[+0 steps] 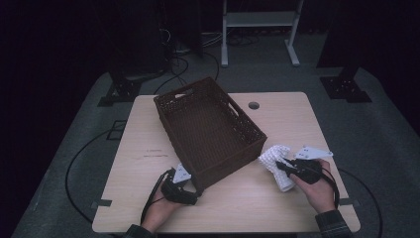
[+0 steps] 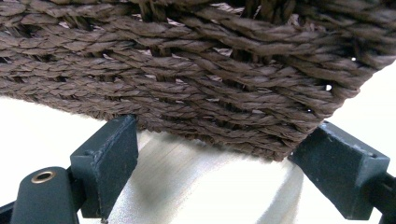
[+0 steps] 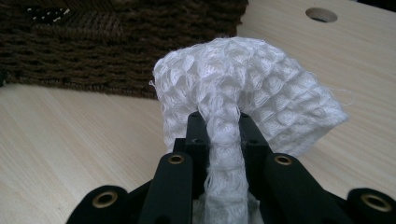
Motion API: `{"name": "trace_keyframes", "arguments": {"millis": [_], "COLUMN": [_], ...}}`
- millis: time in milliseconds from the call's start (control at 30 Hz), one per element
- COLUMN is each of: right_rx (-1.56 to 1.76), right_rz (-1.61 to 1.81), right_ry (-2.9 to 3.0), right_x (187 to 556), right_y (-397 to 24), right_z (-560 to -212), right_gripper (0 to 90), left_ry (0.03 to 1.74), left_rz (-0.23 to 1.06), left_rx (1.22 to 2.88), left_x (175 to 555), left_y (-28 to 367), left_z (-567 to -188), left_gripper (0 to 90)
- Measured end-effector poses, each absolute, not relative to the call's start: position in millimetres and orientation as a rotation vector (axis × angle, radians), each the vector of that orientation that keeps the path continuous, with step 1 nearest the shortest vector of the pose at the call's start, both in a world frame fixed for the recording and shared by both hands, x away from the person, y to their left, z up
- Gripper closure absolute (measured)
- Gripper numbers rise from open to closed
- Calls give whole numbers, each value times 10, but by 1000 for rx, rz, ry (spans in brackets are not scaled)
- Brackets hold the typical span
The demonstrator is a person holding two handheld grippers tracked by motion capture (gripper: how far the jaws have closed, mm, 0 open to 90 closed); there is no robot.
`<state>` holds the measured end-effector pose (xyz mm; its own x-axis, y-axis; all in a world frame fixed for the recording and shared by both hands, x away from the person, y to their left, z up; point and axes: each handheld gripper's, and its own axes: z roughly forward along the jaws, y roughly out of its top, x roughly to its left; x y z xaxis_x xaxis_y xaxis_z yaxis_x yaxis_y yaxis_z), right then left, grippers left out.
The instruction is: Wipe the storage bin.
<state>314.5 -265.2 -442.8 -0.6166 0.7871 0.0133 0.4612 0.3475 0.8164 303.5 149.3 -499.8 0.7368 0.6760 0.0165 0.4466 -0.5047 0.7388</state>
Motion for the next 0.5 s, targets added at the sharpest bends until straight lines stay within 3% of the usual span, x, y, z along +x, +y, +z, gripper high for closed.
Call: {"name": "trace_keyframes", "arguments": {"millis": [500], "right_rx": [1001], "right_rz": [1209], "right_ry": [2213], "right_x": [3277], "right_y": [-2453], "right_z": [-4200], "right_gripper": [778], "left_ry": [841], "left_rz": [393], "left_rx": [2188], "left_x": [3036], "left_y": [1494], "left_z": [-4998], "left_gripper": [138]}}
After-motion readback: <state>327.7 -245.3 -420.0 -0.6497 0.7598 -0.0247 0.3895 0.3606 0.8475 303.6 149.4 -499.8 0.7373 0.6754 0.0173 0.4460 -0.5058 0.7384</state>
